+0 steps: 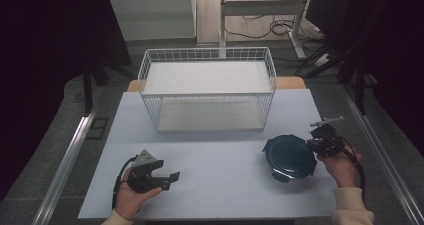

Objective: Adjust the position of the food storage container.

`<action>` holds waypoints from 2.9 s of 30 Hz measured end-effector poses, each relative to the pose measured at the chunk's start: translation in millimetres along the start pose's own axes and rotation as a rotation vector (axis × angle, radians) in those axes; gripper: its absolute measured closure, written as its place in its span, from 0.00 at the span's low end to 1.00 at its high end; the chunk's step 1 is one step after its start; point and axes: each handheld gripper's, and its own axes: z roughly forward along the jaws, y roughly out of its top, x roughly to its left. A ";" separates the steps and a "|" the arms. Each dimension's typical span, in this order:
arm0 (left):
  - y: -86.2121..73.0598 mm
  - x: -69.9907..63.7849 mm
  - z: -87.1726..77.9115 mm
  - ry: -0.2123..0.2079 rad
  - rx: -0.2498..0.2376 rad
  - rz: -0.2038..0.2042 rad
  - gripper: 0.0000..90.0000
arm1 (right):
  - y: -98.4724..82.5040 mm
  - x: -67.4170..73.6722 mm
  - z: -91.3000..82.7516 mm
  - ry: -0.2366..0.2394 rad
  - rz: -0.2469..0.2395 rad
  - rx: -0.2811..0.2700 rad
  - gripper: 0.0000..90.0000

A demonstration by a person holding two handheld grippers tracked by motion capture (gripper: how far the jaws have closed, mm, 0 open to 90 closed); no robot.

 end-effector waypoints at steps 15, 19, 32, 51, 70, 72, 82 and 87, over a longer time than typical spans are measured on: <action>-0.4 1.3 -1.9 0.005 -0.004 -0.003 0.24 | 19.3 63.1 4.2 0.047 -0.106 0.005 1.00; -0.3 1.4 -1.7 0.005 -0.002 -0.002 0.24 | 26.5 87.7 5.6 0.064 -0.164 0.001 1.00; -0.4 1.5 -2.1 0.005 -0.002 -0.001 0.24 | 35.5 120.5 8.7 0.129 -0.238 -0.023 1.00; 0.3 1.4 -5.7 0.002 -0.010 0.005 0.24 | -23.7 91.7 -2.7 0.124 -0.052 0.027 1.00; 0.1 0.3 -3.7 0.005 0.000 0.008 0.24 | -9.6 133.9 -1.0 0.157 -0.123 0.050 1.00; 0.1 0.5 -3.9 0.005 0.000 0.009 0.24 | -8.7 135.6 1.5 0.151 -0.121 0.056 1.00; 0.7 -0.3 -3.8 0.006 0.002 0.009 0.24 | -6.1 141.7 11.8 0.154 -0.126 0.067 1.00; 0.7 0.4 -3.8 0.006 0.002 0.009 0.24 | -1.0 152.6 17.0 0.152 -0.154 0.069 1.00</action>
